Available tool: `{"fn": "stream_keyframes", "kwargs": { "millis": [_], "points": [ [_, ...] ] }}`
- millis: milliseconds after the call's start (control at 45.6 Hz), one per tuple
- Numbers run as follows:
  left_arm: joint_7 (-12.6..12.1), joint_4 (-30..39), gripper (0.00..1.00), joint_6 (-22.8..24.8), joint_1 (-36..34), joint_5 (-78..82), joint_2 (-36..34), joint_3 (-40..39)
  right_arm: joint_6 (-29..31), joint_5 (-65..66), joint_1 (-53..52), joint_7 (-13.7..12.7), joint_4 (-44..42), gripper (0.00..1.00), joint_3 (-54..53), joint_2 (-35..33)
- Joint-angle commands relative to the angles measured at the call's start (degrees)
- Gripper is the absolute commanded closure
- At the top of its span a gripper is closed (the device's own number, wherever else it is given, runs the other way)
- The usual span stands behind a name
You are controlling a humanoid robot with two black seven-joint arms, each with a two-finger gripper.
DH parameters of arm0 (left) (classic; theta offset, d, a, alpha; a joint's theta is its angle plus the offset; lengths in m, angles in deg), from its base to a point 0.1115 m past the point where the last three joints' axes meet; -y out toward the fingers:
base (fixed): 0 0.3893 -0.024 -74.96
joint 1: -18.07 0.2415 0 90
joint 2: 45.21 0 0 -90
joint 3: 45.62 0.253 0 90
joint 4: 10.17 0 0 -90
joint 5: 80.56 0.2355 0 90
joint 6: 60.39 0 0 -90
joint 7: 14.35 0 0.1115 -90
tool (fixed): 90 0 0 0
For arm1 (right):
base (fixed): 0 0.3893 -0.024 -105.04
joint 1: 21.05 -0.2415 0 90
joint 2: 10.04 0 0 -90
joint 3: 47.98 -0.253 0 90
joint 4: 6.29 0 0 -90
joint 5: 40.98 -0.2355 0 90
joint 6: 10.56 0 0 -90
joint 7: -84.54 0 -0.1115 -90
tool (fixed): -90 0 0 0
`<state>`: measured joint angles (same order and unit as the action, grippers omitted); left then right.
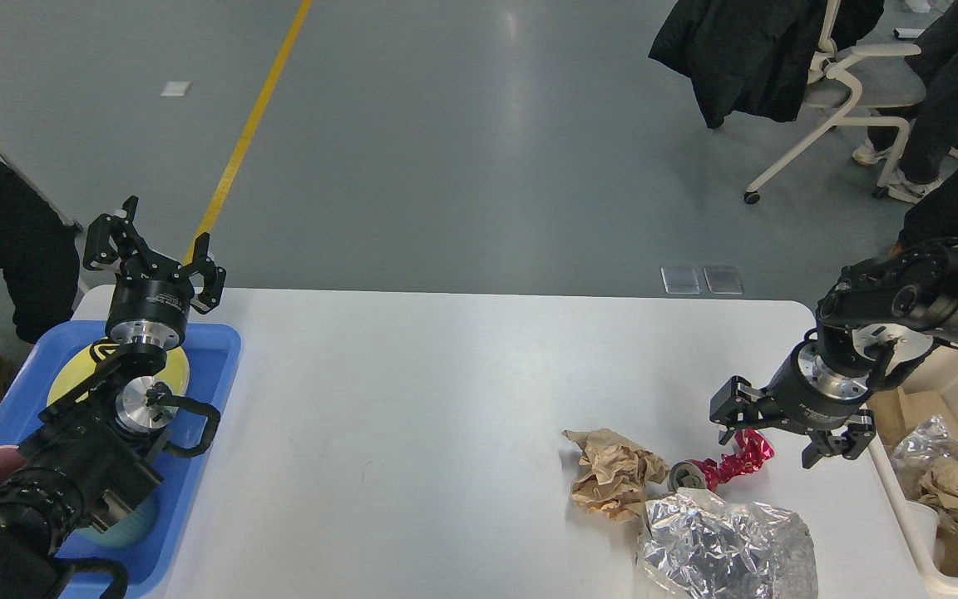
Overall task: Tidy desktop
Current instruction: 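Lower the right gripper onto the red wrapper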
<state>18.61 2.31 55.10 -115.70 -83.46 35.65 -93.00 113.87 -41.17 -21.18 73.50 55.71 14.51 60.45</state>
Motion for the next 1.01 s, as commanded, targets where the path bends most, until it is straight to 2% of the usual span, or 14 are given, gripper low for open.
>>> {"fn": "stream_keyframes", "kwargs": {
  "millis": [0, 44, 153, 219, 307, 679, 986],
  "points": [
    [0.0, 0.0, 0.04, 0.0, 0.0, 0.0, 0.0, 0.0, -3.3, -5.1, 0.4, -1.1, -0.3, 0.00, 0.0, 0.2],
    [0.0, 0.0, 0.04, 0.0, 0.0, 0.0, 0.0, 0.0, -5.6, -8.2, 0.4, -2.4, -0.3, 0.00, 0.2, 0.0],
    [0.0, 0.0, 0.04, 0.0, 0.0, 0.0, 0.0, 0.0, -9.5, -13.8, 0.5, -7.7, -0.3, 0.00, 0.2, -0.4],
    [0.0, 0.0, 0.04, 0.0, 0.0, 0.0, 0.0, 0.0, -11.4, -15.5, 0.7, -9.3, -0.3, 0.00, 0.0, -0.5],
    [0.0, 0.0, 0.04, 0.0, 0.0, 0.0, 0.0, 0.0, -13.2, -16.6, 1.3, -9.4, -0.3, 0.00, -0.1, -0.3],
    [0.0, 0.0, 0.04, 0.0, 0.0, 0.0, 0.0, 0.0, -13.8, -15.7, 5.1, -9.3, -0.6, 0.00, -1.8, 2.1],
    [0.0, 0.0, 0.04, 0.0, 0.0, 0.0, 0.0, 0.0, -19.2, -15.9, 13.6, -9.3, -9.0, 0.00, -7.5, 2.1]
  ]
}}
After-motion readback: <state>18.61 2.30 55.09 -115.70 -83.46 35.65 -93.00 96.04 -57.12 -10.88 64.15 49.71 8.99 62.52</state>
